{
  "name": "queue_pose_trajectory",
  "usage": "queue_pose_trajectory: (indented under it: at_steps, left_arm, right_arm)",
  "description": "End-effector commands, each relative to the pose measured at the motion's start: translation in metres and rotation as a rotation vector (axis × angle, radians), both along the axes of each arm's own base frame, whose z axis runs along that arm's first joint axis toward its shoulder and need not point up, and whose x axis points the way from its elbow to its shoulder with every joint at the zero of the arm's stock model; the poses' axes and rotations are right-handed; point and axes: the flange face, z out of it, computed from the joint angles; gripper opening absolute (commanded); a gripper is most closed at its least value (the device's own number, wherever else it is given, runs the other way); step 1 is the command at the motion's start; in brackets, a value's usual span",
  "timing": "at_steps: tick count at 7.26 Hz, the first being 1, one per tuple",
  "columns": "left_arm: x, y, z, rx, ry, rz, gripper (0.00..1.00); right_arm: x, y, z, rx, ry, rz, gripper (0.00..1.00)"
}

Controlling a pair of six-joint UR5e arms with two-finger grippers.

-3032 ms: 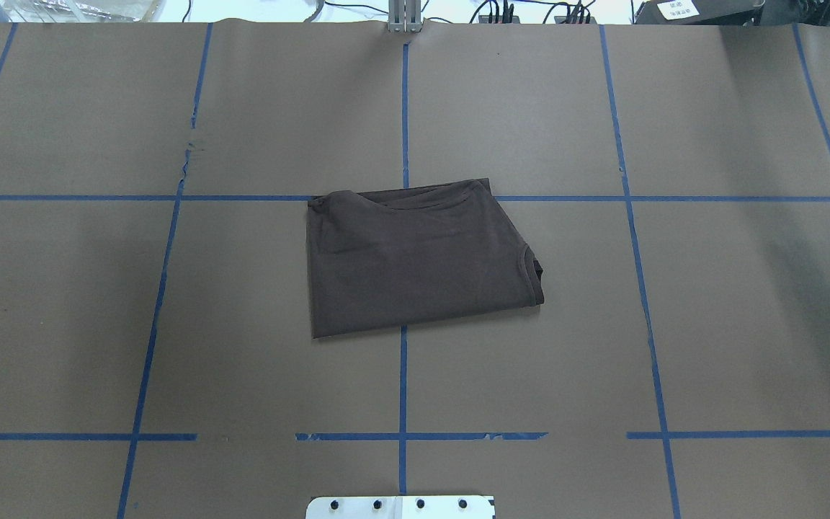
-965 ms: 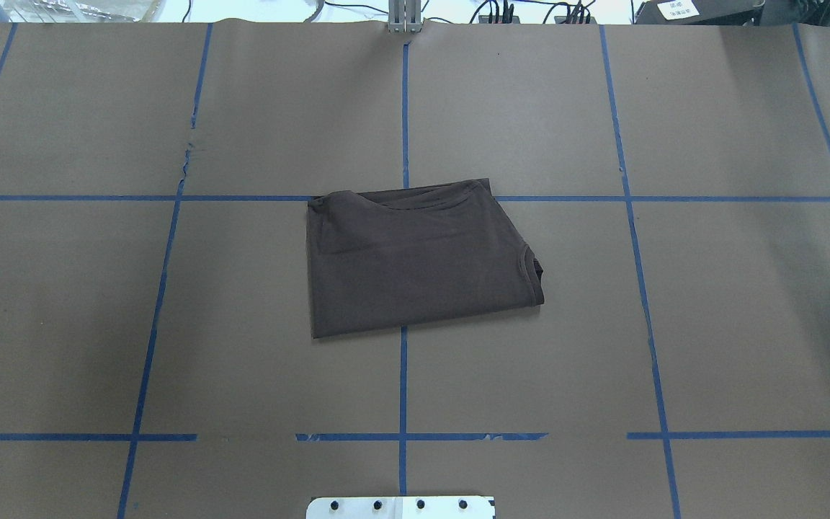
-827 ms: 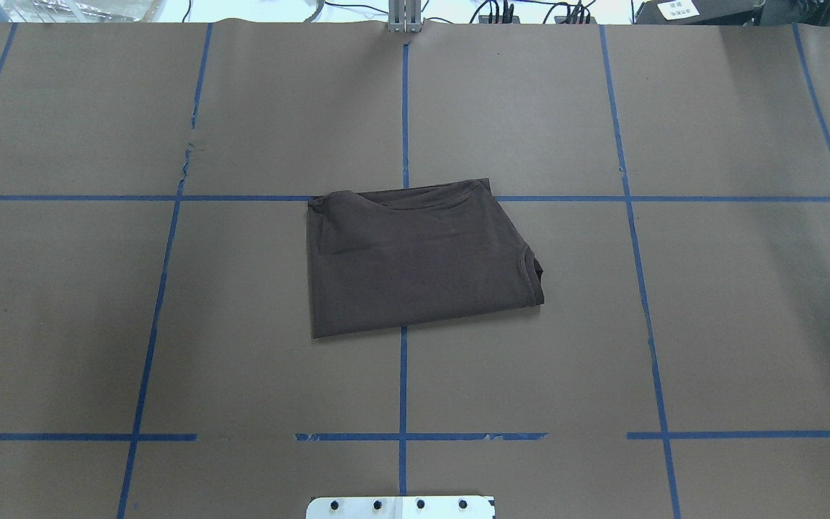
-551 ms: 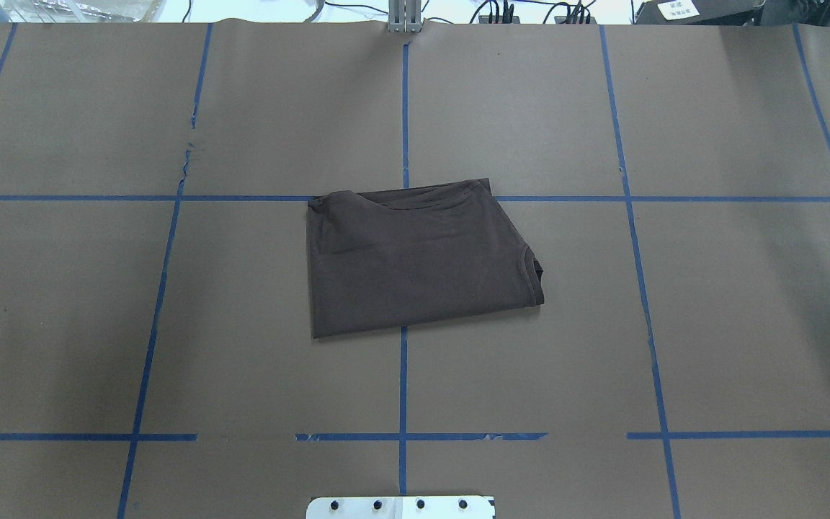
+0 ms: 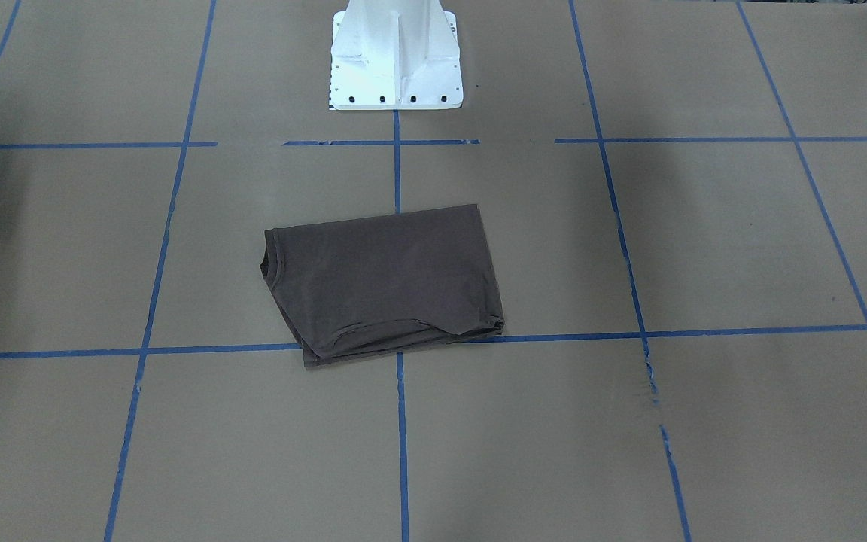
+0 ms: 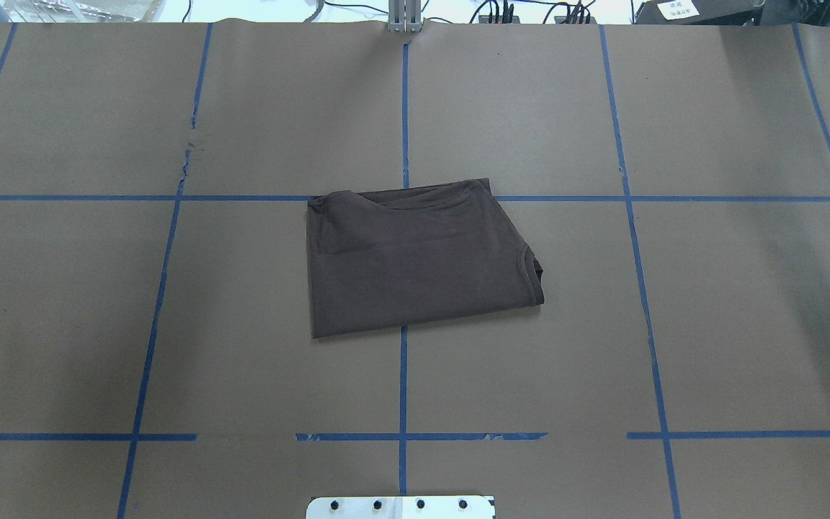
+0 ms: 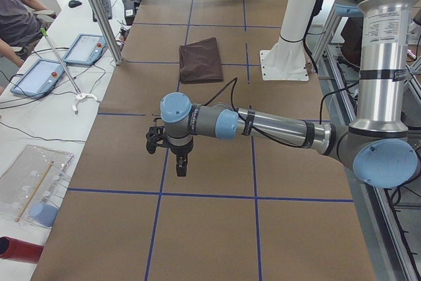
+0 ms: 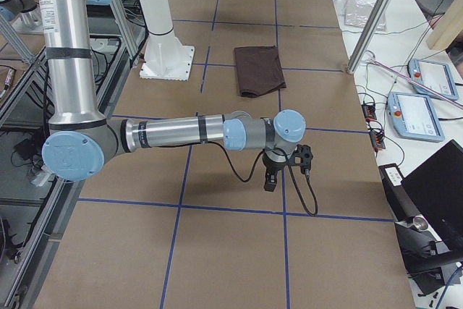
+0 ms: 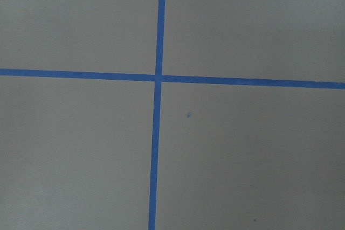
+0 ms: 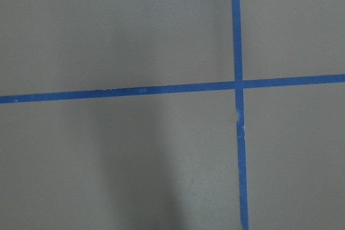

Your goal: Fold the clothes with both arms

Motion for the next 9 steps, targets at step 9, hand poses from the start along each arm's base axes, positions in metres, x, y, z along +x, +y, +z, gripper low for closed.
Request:
queue_pose_trajectory:
  at_steps: [9]
  left_arm:
    - [-0.002, 0.005, 0.025, 0.076, -0.018, 0.131, 1.00]
  right_arm:
    - [-0.010, -0.004, 0.002, 0.003, 0.031, -0.019, 1.00]
